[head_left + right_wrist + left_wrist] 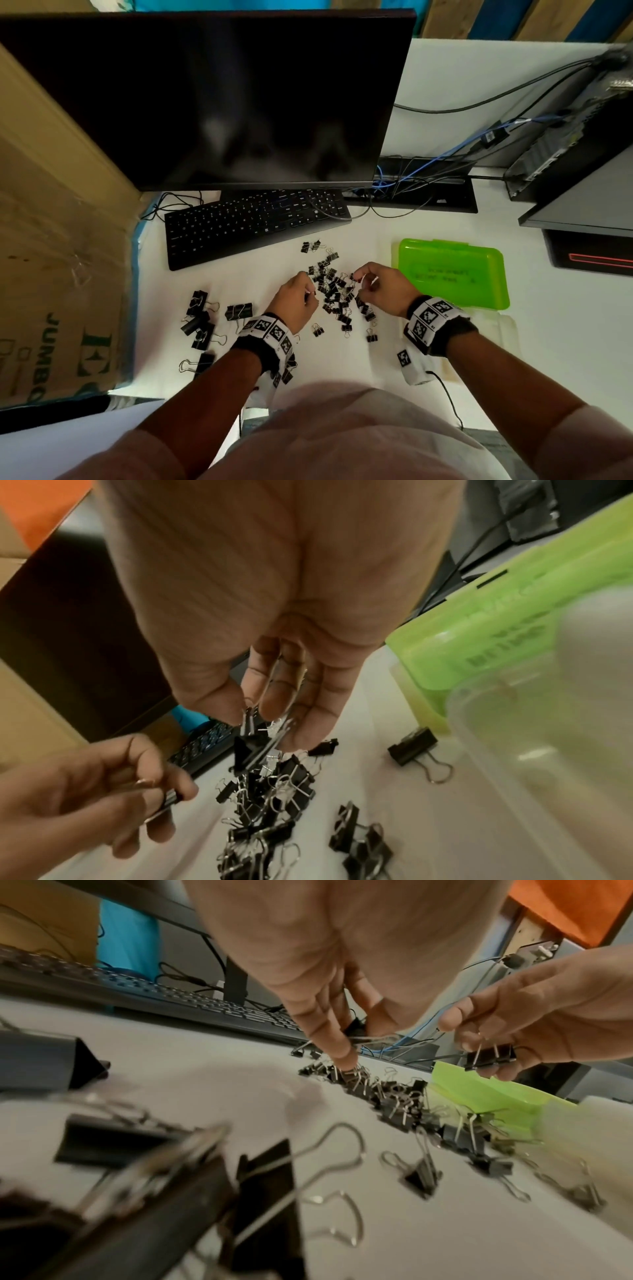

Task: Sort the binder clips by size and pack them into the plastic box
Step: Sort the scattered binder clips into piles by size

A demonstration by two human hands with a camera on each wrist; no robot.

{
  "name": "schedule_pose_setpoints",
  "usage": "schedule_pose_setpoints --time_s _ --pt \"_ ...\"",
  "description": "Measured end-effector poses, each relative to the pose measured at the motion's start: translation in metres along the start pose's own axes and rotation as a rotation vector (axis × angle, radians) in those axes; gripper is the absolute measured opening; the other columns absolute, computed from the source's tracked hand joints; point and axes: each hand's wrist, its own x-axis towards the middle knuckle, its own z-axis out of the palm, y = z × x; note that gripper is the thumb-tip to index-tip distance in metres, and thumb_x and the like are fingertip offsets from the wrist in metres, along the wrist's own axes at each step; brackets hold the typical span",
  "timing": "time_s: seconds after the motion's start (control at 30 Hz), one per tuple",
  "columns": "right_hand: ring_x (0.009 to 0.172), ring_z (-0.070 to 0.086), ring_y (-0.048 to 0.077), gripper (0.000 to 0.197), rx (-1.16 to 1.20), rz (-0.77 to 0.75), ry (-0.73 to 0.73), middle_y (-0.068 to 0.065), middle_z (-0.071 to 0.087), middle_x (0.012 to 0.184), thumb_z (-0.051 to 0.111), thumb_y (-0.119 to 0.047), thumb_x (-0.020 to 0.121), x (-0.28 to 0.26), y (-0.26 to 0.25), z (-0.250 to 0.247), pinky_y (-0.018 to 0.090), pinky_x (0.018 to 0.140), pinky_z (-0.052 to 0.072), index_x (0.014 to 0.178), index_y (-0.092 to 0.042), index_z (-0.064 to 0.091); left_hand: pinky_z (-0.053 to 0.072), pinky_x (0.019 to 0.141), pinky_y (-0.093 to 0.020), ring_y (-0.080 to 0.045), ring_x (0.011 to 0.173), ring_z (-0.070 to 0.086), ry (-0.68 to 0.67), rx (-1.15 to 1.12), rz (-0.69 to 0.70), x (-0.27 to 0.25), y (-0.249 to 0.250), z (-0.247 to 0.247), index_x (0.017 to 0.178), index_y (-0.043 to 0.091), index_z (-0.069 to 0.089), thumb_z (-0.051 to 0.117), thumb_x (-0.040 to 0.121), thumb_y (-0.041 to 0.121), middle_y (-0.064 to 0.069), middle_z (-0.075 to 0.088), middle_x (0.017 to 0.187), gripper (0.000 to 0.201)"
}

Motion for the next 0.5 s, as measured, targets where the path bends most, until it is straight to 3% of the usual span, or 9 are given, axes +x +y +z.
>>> schedule_pose_setpoints --time_s 0.17,0.23,0.33,0.4,0.5 --pt "0.078 0.058 0.021 0.027 -0.181 -0.034 0.027 0.006 0.063 0.094 0.062 -0.011 0.080 0.019 -0.003 -0.002 0.028 0.075 0.046 0.107 -0.015 0.059 0.047 0.089 -0.028 -0.017 0.095 0.055 0.038 -0.003 -0.001 0.020 -0.003 -0.004 0.117 0.020 0.052 0.046 0.086 0.003 0.001 0.048 0.116 0.036" --pt "0.092 0.057 0.024 0.031 -0.311 -0.032 0.045 0.008 0.057 0.106 0.060 -0.014 0.081 0.028 -0.003 -0.004 0.033 0.084 0.048 0.112 -0.014 0.057 0.041 0.089 -0.021 -0.015 0.093 0.054 0.054 0.017 -0.005 0.028 -0.003 -0.005 0.117 0.020 0.056 0.043 0.089 0.002 0.002 0.047 0.117 0.036" --pt "0.103 0.057 0.031 0.042 -0.443 -0.022 0.010 0.010 0.048 0.118 0.060 -0.012 0.080 0.045 -0.008 -0.005 0.038 0.087 0.049 0.121 -0.013 0.051 0.034 0.091 -0.014 -0.018 0.100 0.056 0.090 0.028 0.009 0.043 0.000 -0.006 0.112 0.016 0.063 0.043 0.091 0.002 -0.001 0.050 0.117 0.032" --pt "0.109 0.055 0.034 0.054 -0.524 -0.053 -0.033 0.010 0.042 0.128 0.061 -0.009 0.080 0.056 -0.017 -0.004 0.040 0.090 0.048 0.130 -0.012 0.042 0.036 0.092 -0.016 -0.020 0.104 0.057 0.074 0.051 0.018 0.051 0.006 -0.004 0.116 0.017 0.062 0.045 0.092 0.005 -0.002 0.050 0.120 0.032" --pt "0.122 0.047 0.034 0.071 -0.633 -0.119 -0.137 0.009 0.028 0.147 0.056 -0.004 0.081 0.072 -0.033 0.000 0.042 0.099 0.044 0.144 -0.015 0.026 0.043 0.099 -0.028 -0.022 0.110 0.055 0.007 0.144 0.038 0.062 0.017 0.001 0.127 0.024 0.054 0.048 0.091 0.005 -0.002 0.047 0.129 0.041"
